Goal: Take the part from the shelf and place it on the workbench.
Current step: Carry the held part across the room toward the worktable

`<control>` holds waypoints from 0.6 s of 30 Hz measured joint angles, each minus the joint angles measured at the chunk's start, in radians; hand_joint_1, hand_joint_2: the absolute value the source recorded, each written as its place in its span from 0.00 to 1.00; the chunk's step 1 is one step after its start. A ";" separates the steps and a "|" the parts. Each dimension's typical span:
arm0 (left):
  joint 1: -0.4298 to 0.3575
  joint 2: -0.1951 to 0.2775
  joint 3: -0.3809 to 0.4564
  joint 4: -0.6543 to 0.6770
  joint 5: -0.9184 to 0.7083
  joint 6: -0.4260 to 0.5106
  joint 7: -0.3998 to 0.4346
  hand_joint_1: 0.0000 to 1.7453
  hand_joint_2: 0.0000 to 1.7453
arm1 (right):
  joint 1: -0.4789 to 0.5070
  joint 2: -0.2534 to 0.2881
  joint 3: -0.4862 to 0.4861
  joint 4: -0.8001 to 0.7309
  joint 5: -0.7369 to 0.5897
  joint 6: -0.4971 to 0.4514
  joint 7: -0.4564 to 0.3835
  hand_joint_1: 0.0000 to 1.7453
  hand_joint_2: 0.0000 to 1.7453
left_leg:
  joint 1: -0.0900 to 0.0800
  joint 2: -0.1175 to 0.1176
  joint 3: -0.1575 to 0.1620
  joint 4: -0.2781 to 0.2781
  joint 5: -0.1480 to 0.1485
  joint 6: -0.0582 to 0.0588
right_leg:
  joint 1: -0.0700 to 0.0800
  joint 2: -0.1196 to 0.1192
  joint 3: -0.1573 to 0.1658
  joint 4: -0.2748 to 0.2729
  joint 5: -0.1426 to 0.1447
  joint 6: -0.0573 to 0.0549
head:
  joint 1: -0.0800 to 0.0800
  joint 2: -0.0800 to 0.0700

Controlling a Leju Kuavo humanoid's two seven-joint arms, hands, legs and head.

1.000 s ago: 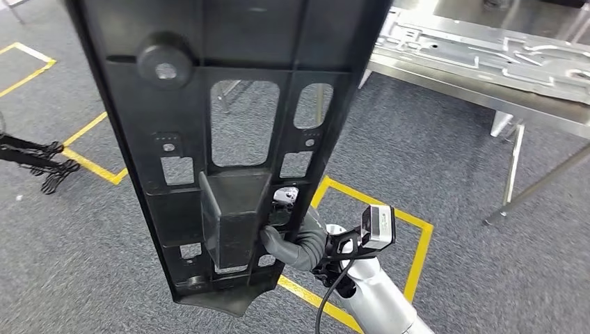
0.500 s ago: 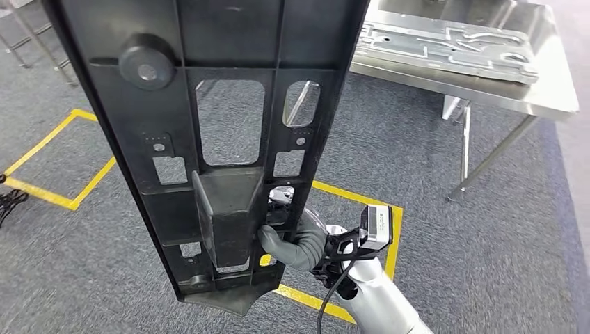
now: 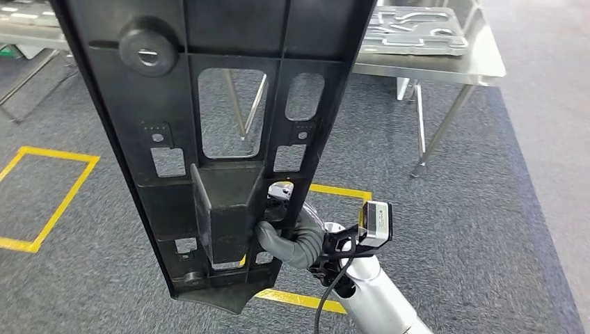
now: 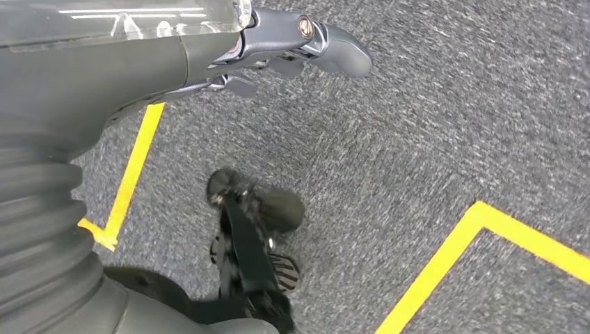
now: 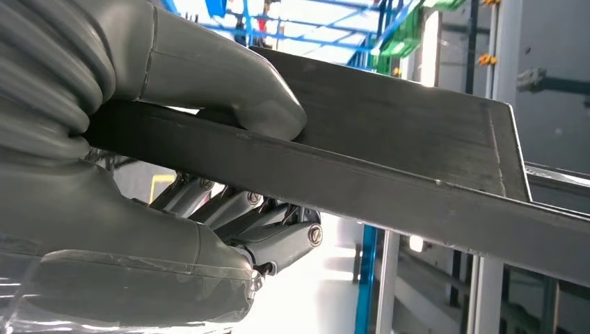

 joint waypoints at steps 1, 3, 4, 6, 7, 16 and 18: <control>0.002 0.000 0.000 0.000 0.000 -0.002 -0.001 0.00 1.00 | 0.001 0.001 0.001 0.000 0.000 0.000 0.001 1.00 1.00 | 0.000 -0.006 -0.028 0.058 -0.019 -0.001 | 0.002 0.014 0.000 0.000 0.001 -0.001 | 0.000 0.000; 0.004 0.000 0.000 0.000 -0.004 -0.006 -0.002 0.00 1.00 | 0.003 0.001 0.001 0.000 0.000 0.000 0.002 1.00 1.00 | 0.000 -0.010 -0.037 0.067 0.004 0.004 | 0.006 0.043 0.001 0.001 0.001 -0.002 | -0.001 0.000; 0.003 0.000 0.000 0.000 -0.006 -0.007 -0.002 0.00 1.00 | 0.003 0.001 0.001 0.000 0.000 0.000 0.003 1.00 1.00 | -0.001 -0.017 -0.013 0.011 0.042 0.009 | 0.008 0.057 0.003 0.002 0.001 -0.002 | -0.001 0.000; 0.003 0.001 0.000 0.000 -0.008 -0.007 -0.002 0.00 1.00 | 0.002 0.002 0.001 0.000 0.000 0.000 0.003 1.00 1.00 | 0.000 -0.061 0.051 -0.134 0.110 0.024 | 0.010 0.083 0.004 0.004 0.002 0.000 | 0.000 0.000; 0.003 0.001 0.000 0.000 -0.009 -0.007 -0.001 0.00 1.00 | 0.002 0.002 0.001 0.000 0.000 0.000 0.003 1.00 1.00 | -0.001 -0.080 0.072 -0.180 0.124 0.030 | 0.009 0.094 0.001 0.005 0.004 0.004 | 0.000 0.000; 0.001 0.002 0.000 0.000 -0.010 -0.031 0.010 0.00 1.00 | -0.007 0.001 0.002 -0.004 0.002 -0.012 0.020 1.00 1.00 | -0.001 -0.019 0.095 -0.239 0.134 0.058 | -0.003 0.000 -0.130 0.246 -0.112 0.054 | 0.007 0.000; 0.002 0.001 0.000 0.000 -0.013 -0.034 0.010 0.00 1.00 | -0.007 0.000 0.002 -0.002 0.002 -0.017 0.027 1.00 1.00 | 0.001 -0.008 0.097 -0.237 0.123 0.054 | -0.012 -0.005 -0.142 0.274 -0.099 0.062 | 0.007 0.000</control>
